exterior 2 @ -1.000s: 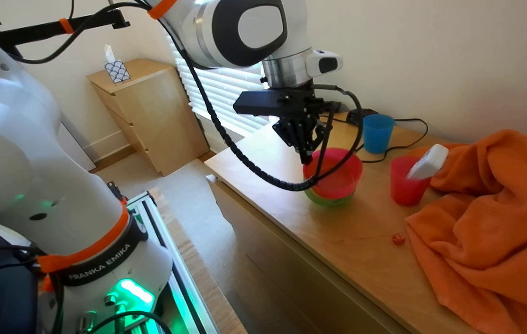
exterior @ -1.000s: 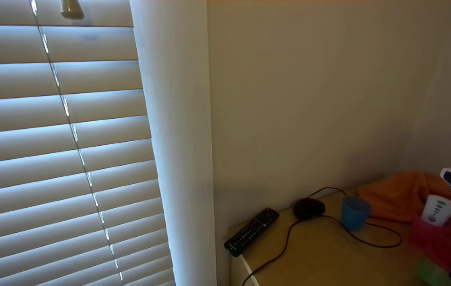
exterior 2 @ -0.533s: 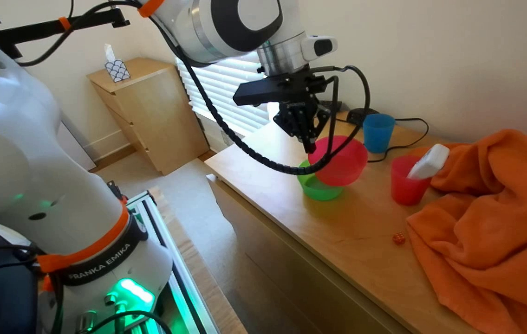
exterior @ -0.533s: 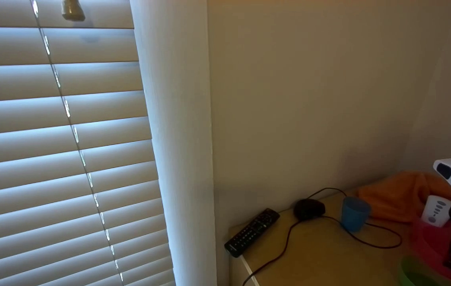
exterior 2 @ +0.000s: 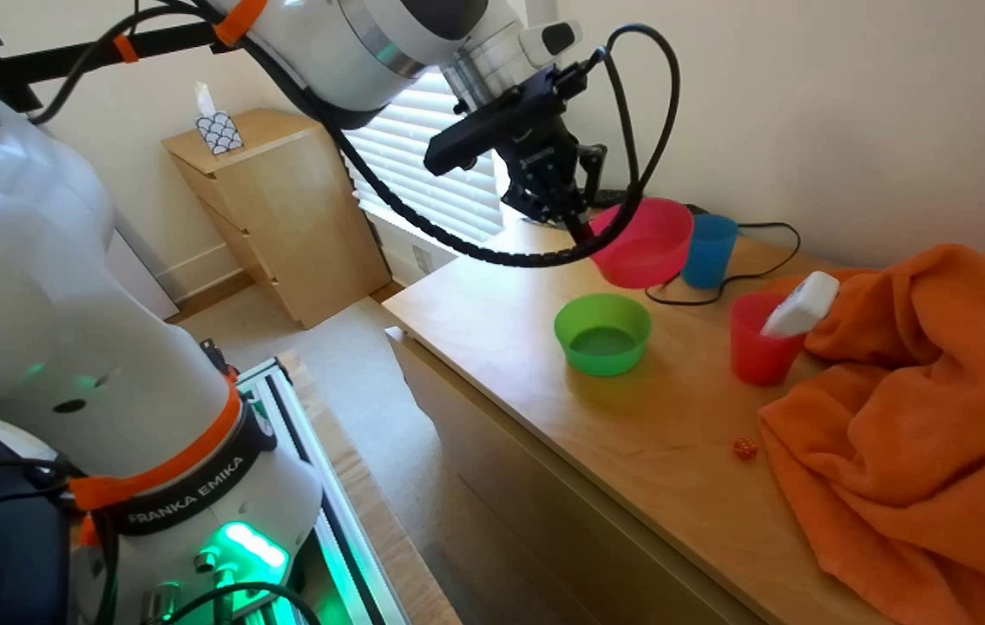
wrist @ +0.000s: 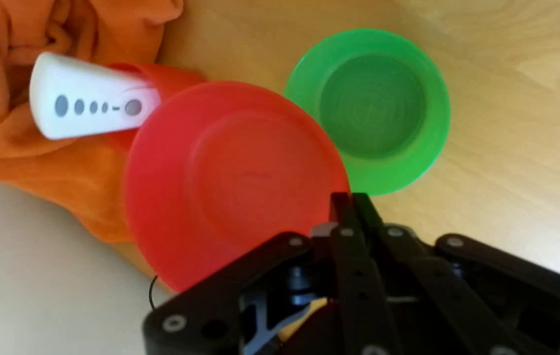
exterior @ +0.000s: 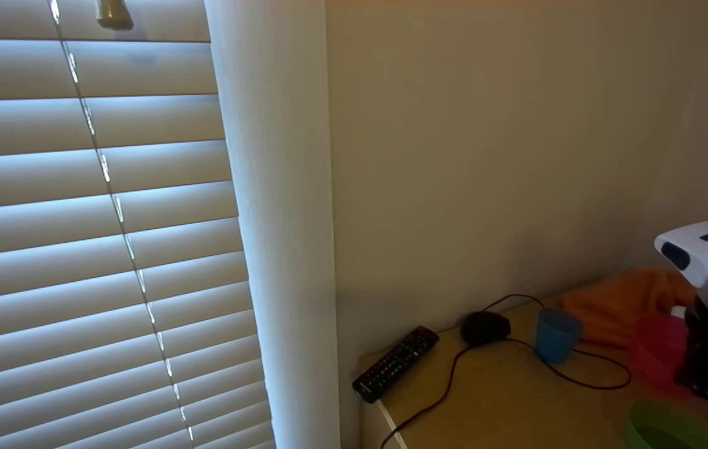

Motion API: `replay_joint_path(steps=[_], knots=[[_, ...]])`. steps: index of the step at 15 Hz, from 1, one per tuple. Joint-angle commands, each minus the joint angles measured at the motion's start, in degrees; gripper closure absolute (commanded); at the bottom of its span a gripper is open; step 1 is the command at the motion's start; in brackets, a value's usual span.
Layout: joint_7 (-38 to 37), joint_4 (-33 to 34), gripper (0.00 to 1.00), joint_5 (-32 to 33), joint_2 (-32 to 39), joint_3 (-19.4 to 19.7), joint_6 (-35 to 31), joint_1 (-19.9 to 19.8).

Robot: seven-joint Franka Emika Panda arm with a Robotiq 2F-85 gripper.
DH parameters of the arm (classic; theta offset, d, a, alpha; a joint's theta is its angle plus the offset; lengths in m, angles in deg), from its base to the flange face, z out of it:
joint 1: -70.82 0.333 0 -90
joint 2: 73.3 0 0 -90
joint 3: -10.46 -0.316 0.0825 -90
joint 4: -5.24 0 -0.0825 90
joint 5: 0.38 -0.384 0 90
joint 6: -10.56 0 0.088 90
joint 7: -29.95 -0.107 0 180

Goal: Remove the red bowl from the green bowl

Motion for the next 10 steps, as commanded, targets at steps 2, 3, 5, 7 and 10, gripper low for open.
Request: replay_joint_path(steps=[2,3,5,7,10], knots=[[7.0,2.3,0.99,3.1,1.9,0.4,-6.0,2.9],[9.3,3.1,0.99,2.3,3.9,0.8,-8.7,3.6],[14.0,4.8,0.99,1.0,8.3,0.7,-13.2,4.4],[18.9,6.1,0.99,-1.2,12.3,1.2,-15.8,6.0],[21.1,9.1,0.99,-3.5,18.0,0.0,-14.0,5.8]])
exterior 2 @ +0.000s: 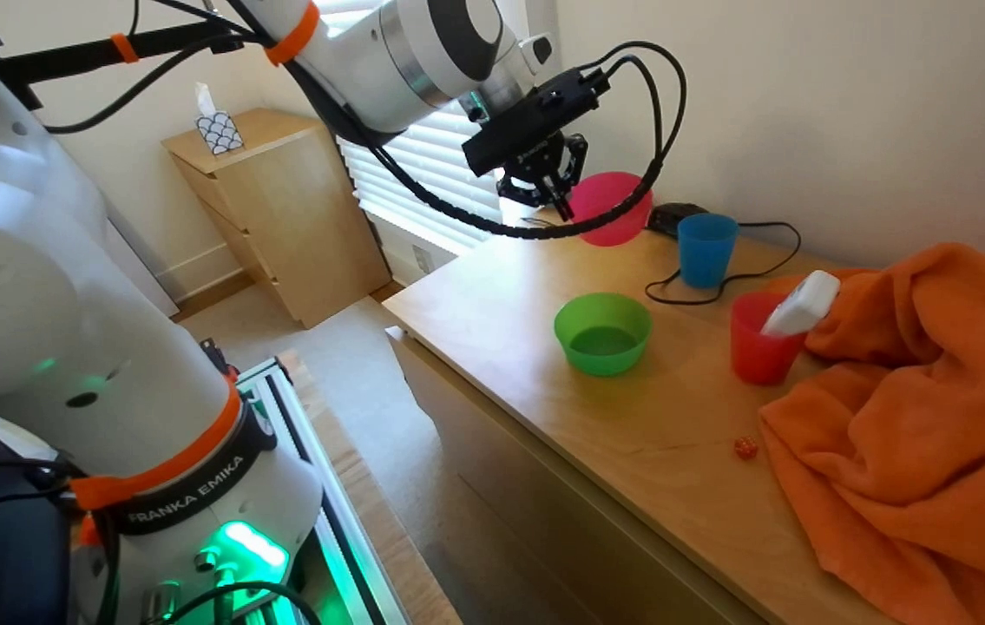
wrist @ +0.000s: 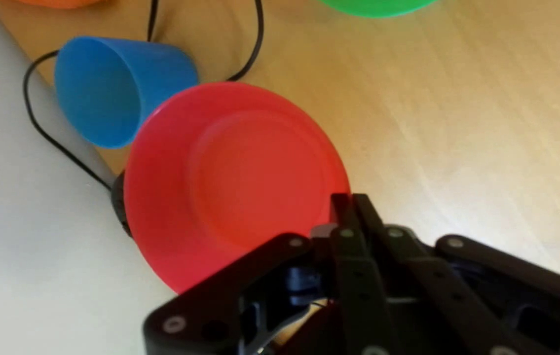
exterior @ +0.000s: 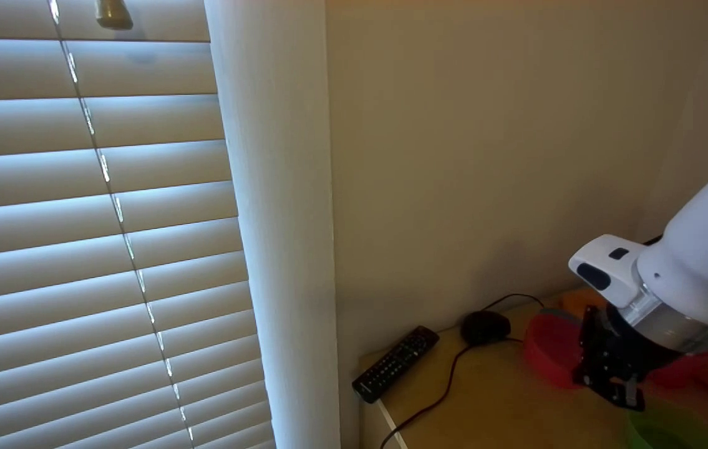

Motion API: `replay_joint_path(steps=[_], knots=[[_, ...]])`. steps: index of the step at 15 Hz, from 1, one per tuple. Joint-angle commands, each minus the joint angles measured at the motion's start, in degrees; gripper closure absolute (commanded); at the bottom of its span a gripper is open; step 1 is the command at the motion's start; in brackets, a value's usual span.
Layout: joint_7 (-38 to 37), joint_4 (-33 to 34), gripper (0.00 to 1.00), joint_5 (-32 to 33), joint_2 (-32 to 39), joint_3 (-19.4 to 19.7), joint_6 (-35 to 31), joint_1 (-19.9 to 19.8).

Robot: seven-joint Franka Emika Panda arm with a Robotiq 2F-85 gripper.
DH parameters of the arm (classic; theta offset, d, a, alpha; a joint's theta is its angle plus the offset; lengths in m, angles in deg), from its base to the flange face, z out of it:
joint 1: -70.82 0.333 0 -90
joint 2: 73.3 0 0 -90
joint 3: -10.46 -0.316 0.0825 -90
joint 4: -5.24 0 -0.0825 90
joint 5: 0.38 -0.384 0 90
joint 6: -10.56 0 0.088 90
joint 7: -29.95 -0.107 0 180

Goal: Remove the red bowl from the green bowl

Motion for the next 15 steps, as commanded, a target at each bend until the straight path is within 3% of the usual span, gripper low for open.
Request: replay_joint_path(steps=[1,2,4,7,10,11,13,14,15], knots=[[1.4,5.3,0.99,-1.2,7.7,-0.2,2.6,0.3],[1.4,6.6,0.99,-1.5,9.4,-0.2,3.5,0.4],[2.0,9.1,0.70,-2.6,12.3,-0.5,6.2,0.5],[4.8,11.4,0.49,-6.5,14.6,-0.5,8.3,1.0],[0.0,8.1,0.27,-8.7,9.1,0.3,8.8,1.6],[-4.4,5.5,0.19,-7.8,5.8,0.5,7.5,0.9],[-5.6,0.1,0.03,-11.5,0.4,1.3,5.4,0.2],[-6.2,-2.0,0.00,-12.9,-1.5,2.0,4.5,-0.3],[-4.5,5.3,0.15,-10.5,5.5,1.5,6.6,0.9]])
